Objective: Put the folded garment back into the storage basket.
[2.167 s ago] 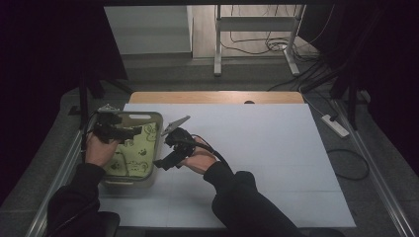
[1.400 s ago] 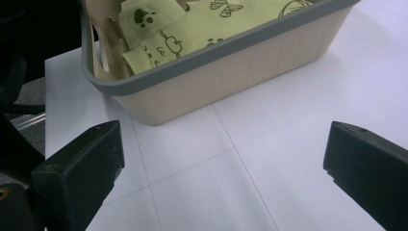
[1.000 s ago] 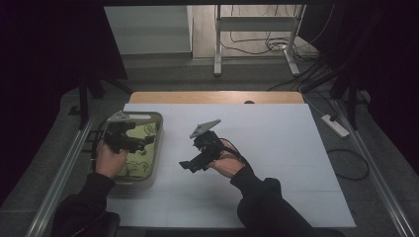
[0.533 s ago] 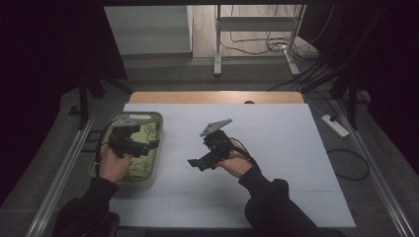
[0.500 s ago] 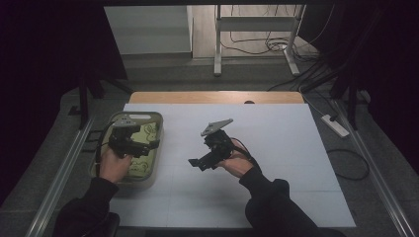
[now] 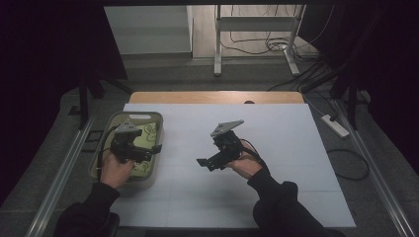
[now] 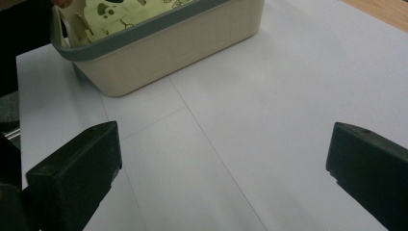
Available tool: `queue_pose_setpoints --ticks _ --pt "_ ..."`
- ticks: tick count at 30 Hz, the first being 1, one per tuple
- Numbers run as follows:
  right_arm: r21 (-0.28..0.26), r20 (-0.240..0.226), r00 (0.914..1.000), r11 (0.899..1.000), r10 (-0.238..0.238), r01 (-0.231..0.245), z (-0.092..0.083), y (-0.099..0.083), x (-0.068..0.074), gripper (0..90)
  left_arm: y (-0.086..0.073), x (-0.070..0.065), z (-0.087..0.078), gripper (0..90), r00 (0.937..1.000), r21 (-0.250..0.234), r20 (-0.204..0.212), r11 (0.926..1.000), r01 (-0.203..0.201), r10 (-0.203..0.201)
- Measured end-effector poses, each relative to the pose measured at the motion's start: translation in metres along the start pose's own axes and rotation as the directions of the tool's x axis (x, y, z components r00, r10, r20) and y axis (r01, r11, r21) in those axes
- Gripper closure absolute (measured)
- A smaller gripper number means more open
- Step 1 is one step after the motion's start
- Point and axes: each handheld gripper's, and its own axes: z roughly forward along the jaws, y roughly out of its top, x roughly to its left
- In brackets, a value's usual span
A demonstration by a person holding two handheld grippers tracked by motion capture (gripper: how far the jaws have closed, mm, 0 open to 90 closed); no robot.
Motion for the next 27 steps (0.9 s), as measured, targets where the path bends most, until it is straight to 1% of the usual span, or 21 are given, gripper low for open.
queue_pose_setpoints --ticks 6,9,16,23,27 --pt "0.005 0.004 1.0 1.0 0.005 -0.005 -0.005 -0.005 -0.001 0.0 -0.002 -0.004 0.0 0.0 1.0 0.006 -0.006 1.0 -0.008 0.008" --pt "-0.002 0.003 1.0 1.0 0.009 -0.009 -0.008 -0.007 -0.001 0.0 -0.003 -0.005 -0.001 0.0 0.9998 0.016 -0.014 0.9998 -0.014 0.014" --pt "-0.012 0.002 0.9998 1.0 0.02 -0.02 -0.016 -0.013 -0.001 0.0 -0.007 -0.007 -0.003 0.0 1.0 0.026 -0.009 0.9996 0.003 -0.003" --pt "-0.011 0.019 0.9992 0.999 0.035 -0.035 -0.025 -0.022 -0.003 0.0 -0.009 -0.009 -0.007 0.0 0.9998 0.037 -0.019 0.9993 0.009 -0.009" --pt "-0.009 0.01 0.9983 0.998 0.057 -0.056 -0.032 -0.027 -0.005 0.0 -0.011 -0.01 -0.009 0.0 0.9997 0.042 -0.022 0.9991 0.01 -0.009"
